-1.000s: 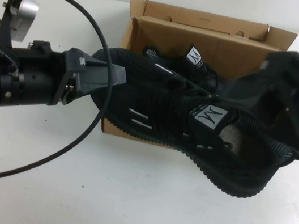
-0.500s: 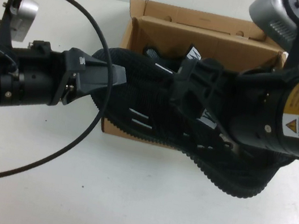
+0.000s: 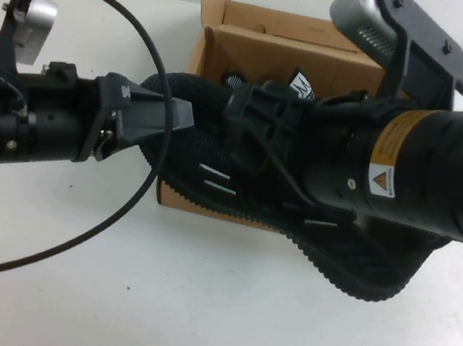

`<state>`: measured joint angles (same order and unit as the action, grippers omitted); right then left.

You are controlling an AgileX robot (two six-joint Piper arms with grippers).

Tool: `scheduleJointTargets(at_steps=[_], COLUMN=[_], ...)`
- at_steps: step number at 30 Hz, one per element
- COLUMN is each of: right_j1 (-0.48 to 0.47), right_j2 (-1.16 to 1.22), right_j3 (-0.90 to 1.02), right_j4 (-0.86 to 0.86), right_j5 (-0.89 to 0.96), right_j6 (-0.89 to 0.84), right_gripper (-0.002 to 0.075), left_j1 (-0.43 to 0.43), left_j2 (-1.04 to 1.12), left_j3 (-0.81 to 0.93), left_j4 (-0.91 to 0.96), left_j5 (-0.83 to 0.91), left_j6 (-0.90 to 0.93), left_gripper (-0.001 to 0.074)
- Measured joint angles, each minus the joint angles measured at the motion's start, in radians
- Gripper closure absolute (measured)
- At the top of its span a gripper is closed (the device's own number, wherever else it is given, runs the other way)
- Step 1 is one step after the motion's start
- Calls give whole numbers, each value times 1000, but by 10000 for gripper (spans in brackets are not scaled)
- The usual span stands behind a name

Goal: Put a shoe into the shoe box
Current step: Place the shoe in the shoe box

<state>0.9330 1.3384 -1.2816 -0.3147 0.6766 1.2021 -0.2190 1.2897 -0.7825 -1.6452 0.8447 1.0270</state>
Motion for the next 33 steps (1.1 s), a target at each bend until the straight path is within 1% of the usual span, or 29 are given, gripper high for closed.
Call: scheduleJointTargets(at_steps=[1, 2, 3, 5, 6, 8, 9, 13, 20, 28, 29, 31, 32, 33], right_j1=[0, 0, 0, 0, 0, 0, 0, -2, -2, -2, -2, -2, -2, -2], right_j2=[7, 12, 12, 14, 14, 14, 14, 8, -9, -17, -17, -17, -17, -17], right_j3=[0, 0, 0, 0, 0, 0, 0, 0, 0, 0, 0, 0, 0, 0], right_j4=[0, -4, -5, -11, -13, -15, -15, -26, -26, -26, -26, -30, -30, -30], right_j5=[0, 5, 14, 33, 36, 36, 36, 36, 34, 38, 38, 38, 36, 32], right_j6=[0, -2, -4, -30, -51, -90, -105, -135, -153, -155, -155, -155, -155, -155], right_gripper=[256, 302, 378, 568, 624, 685, 702, 720, 722, 722, 722, 722, 722, 722], left_j1=[0, 0, 0, 5, 6, 8, 8, 8, 8, 11, 11, 11, 11, 11], left_j2=[0, 0, 0, 0, 0, 0, 0, 0, 0, 0, 0, 0, 0, 0], left_j3=[0, 0, 0, 0, 0, 0, 0, 0, 0, 0, 0, 0, 0, 0], left_j4=[2, 4, 6, 6, 6, 6, 4, -2, 44, 47, 47, 47, 47, 47], left_j5=[0, -2, -2, -4, -4, -4, -1, 7, 27, 41, 41, 45, 50, 59], left_j6=[0, 0, 0, 0, 0, 0, 0, 8, -77, -61, -59, -58, -58, -58], left_gripper=[618, 618, 618, 620, 622, 623, 624, 624, 624, 620, 606, 538, 472, 388])
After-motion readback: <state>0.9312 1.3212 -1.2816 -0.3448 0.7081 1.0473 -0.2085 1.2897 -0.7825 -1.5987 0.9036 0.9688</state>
